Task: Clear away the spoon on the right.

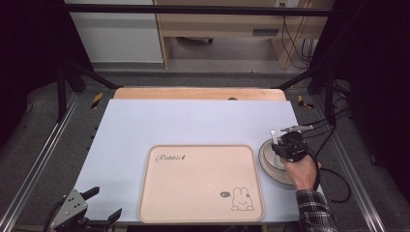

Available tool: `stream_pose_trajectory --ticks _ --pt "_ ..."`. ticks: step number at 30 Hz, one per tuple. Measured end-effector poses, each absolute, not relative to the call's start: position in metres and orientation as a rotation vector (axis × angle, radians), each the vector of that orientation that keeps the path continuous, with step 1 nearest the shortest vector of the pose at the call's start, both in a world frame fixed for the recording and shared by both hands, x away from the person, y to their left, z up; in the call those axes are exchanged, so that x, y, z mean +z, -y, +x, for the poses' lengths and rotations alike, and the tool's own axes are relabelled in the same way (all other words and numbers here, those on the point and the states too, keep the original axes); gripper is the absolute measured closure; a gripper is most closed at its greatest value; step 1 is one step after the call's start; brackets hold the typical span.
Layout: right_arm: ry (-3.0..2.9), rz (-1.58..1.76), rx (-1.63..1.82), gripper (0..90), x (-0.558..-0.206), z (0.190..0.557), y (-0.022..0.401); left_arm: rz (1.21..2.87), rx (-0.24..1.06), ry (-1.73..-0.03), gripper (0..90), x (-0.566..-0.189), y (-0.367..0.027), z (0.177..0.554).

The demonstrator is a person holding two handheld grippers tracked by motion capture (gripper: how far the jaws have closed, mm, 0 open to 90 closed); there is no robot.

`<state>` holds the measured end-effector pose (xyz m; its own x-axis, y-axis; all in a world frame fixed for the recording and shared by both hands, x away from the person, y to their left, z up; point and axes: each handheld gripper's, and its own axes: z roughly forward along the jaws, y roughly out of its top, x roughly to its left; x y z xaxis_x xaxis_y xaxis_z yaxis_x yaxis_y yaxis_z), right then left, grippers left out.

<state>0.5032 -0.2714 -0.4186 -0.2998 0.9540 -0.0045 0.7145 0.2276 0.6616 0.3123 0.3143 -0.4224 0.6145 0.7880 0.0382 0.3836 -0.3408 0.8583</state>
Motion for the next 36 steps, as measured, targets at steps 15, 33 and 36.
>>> stream_pose_trajectory --ticks 15,33,36 --pt "-2.122 1.504 0.862 74.2 -0.392 0.487 0.273 1.957 0.577 -0.928 1.1 -0.422 -0.314 0.312" --pt "-2.124 1.483 0.903 74.2 -0.36 0.471 0.282 1.963 0.58 -0.927 1.1 -0.423 -0.313 0.312" --pt "-2.129 1.478 0.914 74.2 -0.354 0.468 0.282 1.964 0.58 -0.927 1.1 -0.423 -0.313 0.312"
